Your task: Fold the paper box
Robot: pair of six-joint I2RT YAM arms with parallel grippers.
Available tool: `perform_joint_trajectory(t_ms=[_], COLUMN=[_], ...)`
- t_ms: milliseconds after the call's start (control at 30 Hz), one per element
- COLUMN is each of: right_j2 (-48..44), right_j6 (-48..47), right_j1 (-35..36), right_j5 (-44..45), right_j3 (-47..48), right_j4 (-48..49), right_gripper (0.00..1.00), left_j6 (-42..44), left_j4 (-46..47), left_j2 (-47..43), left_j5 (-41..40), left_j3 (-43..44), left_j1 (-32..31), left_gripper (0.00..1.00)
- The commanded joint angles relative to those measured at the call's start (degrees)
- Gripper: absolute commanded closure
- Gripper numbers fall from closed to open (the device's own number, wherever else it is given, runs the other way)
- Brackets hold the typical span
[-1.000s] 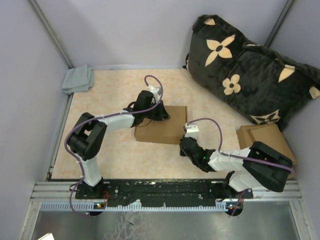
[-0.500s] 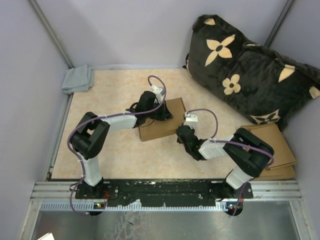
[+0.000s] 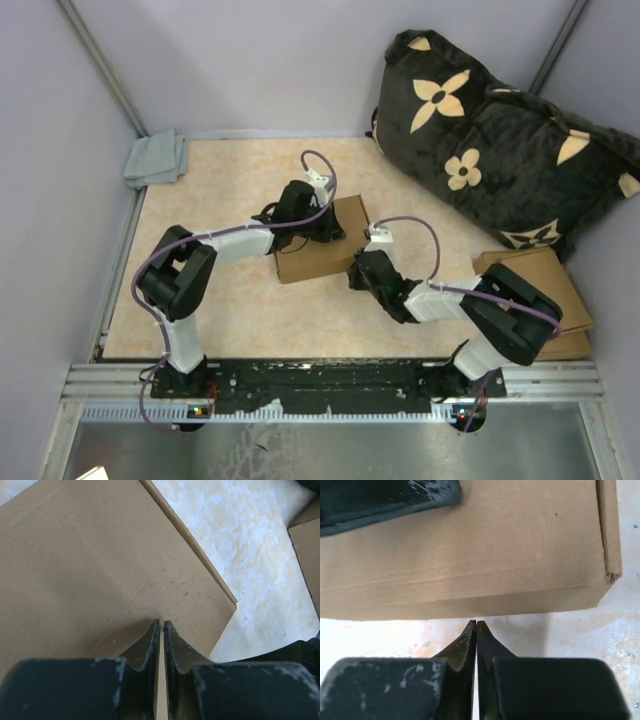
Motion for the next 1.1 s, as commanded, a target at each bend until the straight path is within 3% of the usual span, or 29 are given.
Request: perform_joint_trajectory(t_ms=[0,167,233,300,367,400,433,467,500,767,1067], right_j2=[-8.41,-20.79,-25.27,-28.91,-31.21,-31.87,-32.23,-32.46,-32.44,-29.94,-32.03], right_j6=[-0.3,-8.59,-11.79,-13.98,-14.74,-14.77,-15.09,-15.29,-14.98,-12.86,-12.15], right_j1=[0.13,0.06,-0.24,-0.52,-0.67,-0.78,-0.82,-0.84,-0.84,-0.82,-0.84], right_j5=[-4.84,-1.88,1.15,5.13,10.54,12.9,15.22,16.44,17.15,16.91,16.12], right_j3=[-0.56,0.08,0.25,0.86,1.83,2.58,3.44,4.26,4.98,8.57,7.69], right_j4=[1.17,-8.29,-10.99,-13.91,-17.48,-19.82,-21.81,-23.69,-25.35,-33.45,-32.73], right_gripper=[1.0,0.99,0.89,0.61,0.15,0.03,0.01,0.01,0.01,0.01,0.01], left_j6=[2.59,4.45,4.58,4.36,3.77,3.21,2.77,1.96,1.4,0.33,0.39], left_j4=[-7.43,-8.66,-7.9,-7.46,-7.92,-8.33,-8.66,-8.83,-8.86,-13.43,-15.06], left_j2=[-4.81,-17.25,-23.12,-28.77,-34.11,-36.57,-39.09,-41.37,-43.78,-55.67,-58.09], left_j5=[-2.64,-12.05,-16.34,-20.77,-24.79,-26.47,-28.33,-29.33,-29.98,-32.99,-33.25], left_j3=[-0.59,-4.08,-7.81,-11.92,-16.26,-18.36,-20.71,-22.93,-25.11,-31.54,-32.24], left_j1=[-0.63,-0.46,-0.39,-0.31,-0.13,-0.1,-0.1,-0.1,-0.1,-0.09,-0.1], left_gripper=[0.84,0.63,0.49,0.38,0.29,0.26,0.19,0.04,0.01,0.0,0.0])
